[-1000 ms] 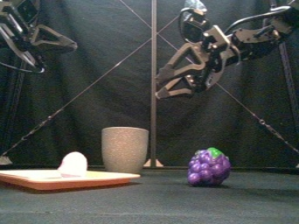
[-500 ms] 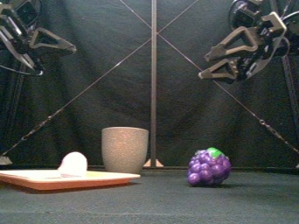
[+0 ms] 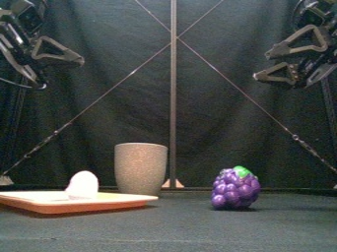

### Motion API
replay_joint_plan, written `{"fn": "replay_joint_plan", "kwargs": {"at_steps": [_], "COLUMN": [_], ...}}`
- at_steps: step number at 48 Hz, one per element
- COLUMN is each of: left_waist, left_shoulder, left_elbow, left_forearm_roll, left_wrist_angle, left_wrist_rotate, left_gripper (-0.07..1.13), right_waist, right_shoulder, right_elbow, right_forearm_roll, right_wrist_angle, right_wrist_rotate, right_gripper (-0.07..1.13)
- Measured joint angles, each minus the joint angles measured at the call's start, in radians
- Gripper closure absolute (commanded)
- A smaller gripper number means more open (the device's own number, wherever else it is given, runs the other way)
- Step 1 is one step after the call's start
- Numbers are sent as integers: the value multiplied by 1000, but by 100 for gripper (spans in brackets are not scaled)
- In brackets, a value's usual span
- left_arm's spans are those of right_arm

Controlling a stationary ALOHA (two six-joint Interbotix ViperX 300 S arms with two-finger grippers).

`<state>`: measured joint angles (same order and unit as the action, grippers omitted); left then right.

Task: Pick the pink ball then place it on the pink plate
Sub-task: Drop pink ball on the pink plate and return to neutral

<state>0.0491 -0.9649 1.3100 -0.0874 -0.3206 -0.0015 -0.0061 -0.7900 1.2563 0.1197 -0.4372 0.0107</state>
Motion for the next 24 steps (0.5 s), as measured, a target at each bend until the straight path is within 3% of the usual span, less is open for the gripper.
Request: {"fn": "replay_joint_plan", "kwargs": {"at_steps": [24], "left_waist": [-2], "left_shoulder": [0], "left_elbow": [2], "left_forearm_roll": [-9], "left_wrist_angle": [0], "left_wrist_rotate": [2], "left_gripper": [101], "right_waist": [2], "right_shoulder": [0], "right_elbow": [0], "right_forearm_roll": [0], "right_wrist_angle": [2], "right_wrist_rotate": [0], "right_gripper": [10]}}
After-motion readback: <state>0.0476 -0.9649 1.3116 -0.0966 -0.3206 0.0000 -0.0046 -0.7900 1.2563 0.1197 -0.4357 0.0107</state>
